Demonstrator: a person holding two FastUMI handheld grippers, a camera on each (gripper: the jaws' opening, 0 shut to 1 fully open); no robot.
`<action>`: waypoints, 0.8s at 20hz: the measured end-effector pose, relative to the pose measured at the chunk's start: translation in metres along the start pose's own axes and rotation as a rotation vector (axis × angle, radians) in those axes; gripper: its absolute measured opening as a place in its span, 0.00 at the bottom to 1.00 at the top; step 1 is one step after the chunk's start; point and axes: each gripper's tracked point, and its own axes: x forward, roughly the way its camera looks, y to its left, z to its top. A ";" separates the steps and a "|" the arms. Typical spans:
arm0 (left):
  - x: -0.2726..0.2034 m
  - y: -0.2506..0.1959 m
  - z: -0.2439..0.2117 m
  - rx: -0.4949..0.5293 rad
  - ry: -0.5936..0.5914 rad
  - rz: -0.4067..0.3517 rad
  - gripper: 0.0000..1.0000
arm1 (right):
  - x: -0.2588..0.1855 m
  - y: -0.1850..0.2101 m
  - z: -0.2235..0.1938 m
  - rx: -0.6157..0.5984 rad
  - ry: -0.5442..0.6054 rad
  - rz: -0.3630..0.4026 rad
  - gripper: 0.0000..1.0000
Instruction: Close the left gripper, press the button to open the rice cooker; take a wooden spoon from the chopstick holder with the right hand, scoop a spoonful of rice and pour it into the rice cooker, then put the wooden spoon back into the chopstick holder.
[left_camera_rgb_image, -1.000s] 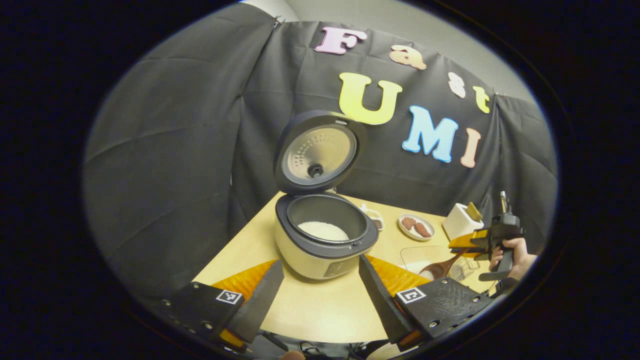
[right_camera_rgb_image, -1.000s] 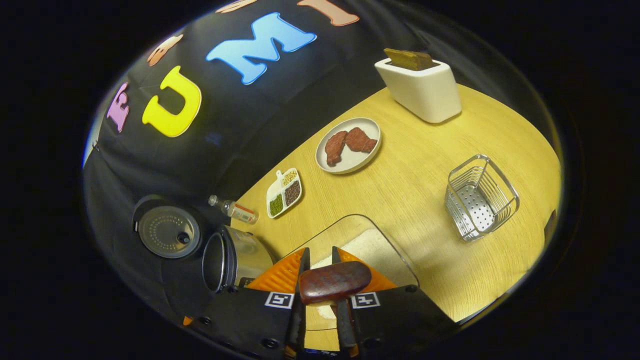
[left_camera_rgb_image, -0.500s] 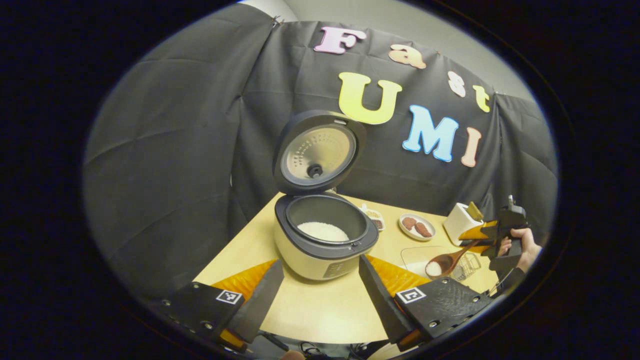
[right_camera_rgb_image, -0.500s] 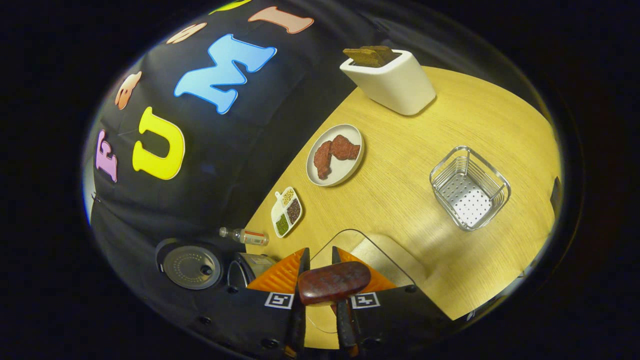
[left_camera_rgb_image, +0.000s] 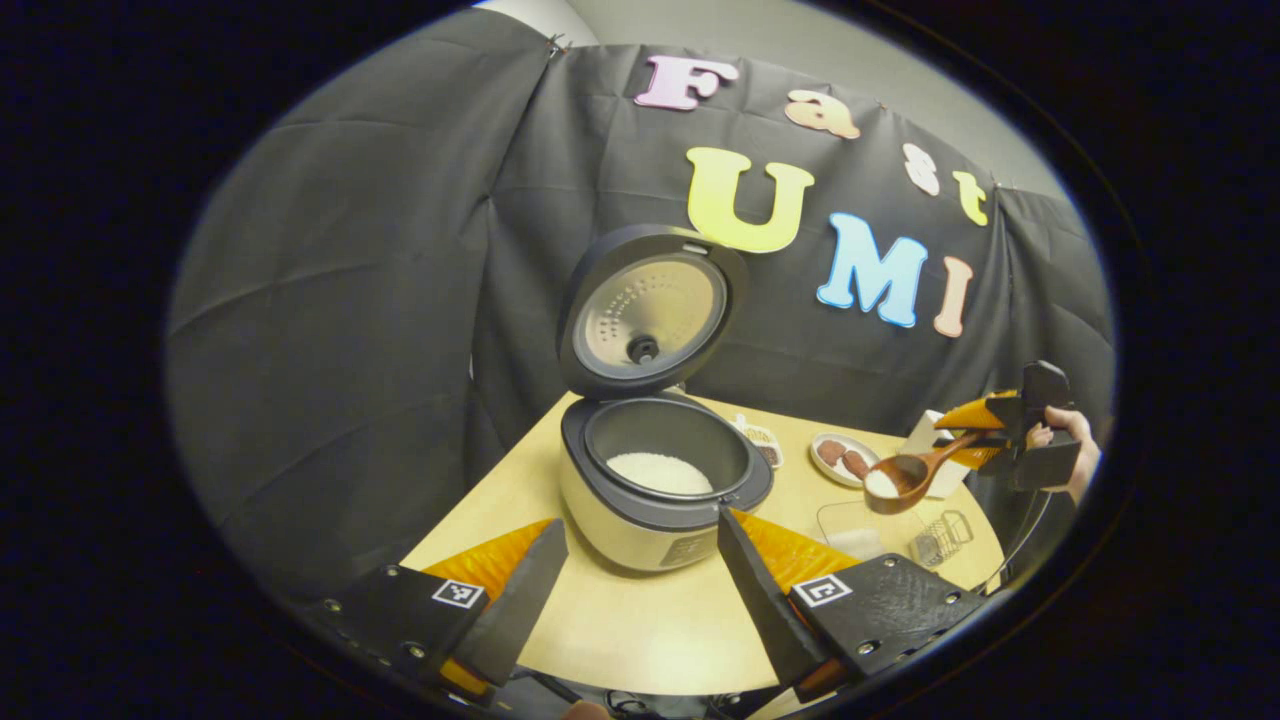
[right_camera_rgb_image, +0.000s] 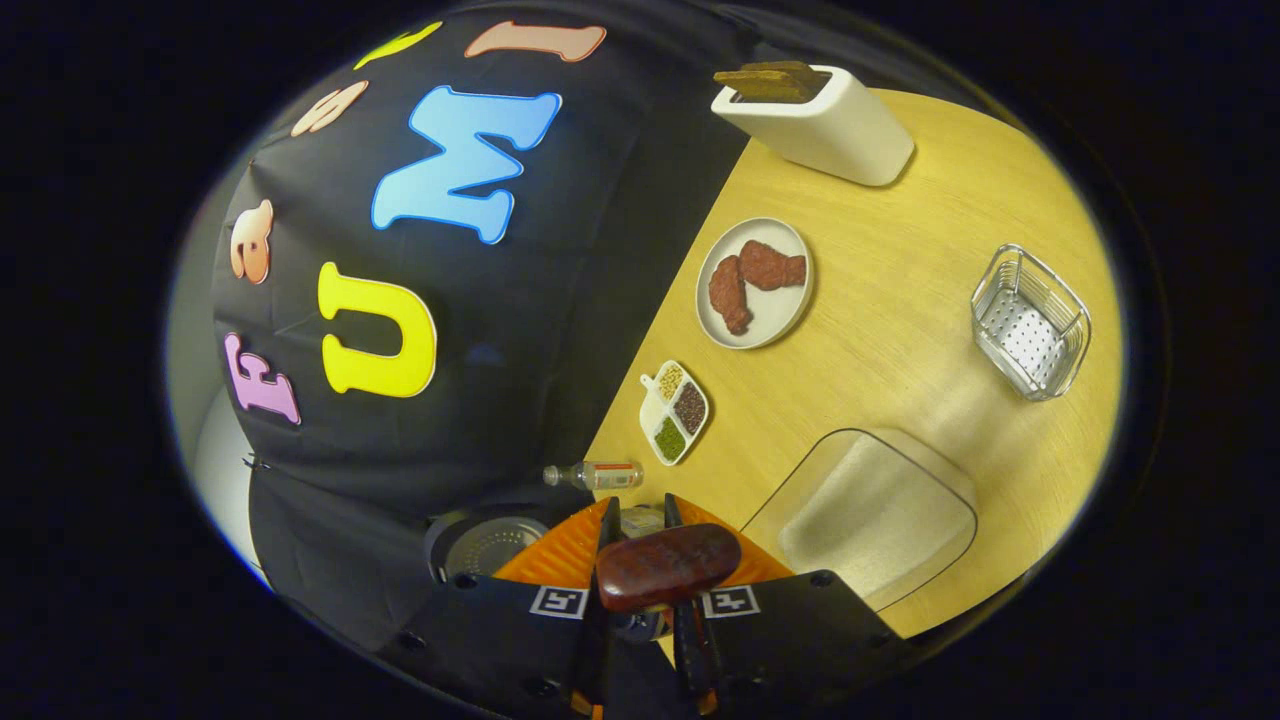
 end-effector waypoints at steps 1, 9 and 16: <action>0.000 0.003 0.001 -0.007 -0.001 0.005 0.95 | 0.003 0.009 -0.001 0.008 0.005 0.019 0.24; 0.006 0.035 -0.004 -0.053 0.002 0.065 0.95 | 0.043 0.087 -0.034 -0.034 0.103 0.130 0.27; 0.001 0.071 -0.010 -0.082 0.007 0.133 0.96 | 0.093 0.136 -0.079 -0.118 0.190 0.158 0.23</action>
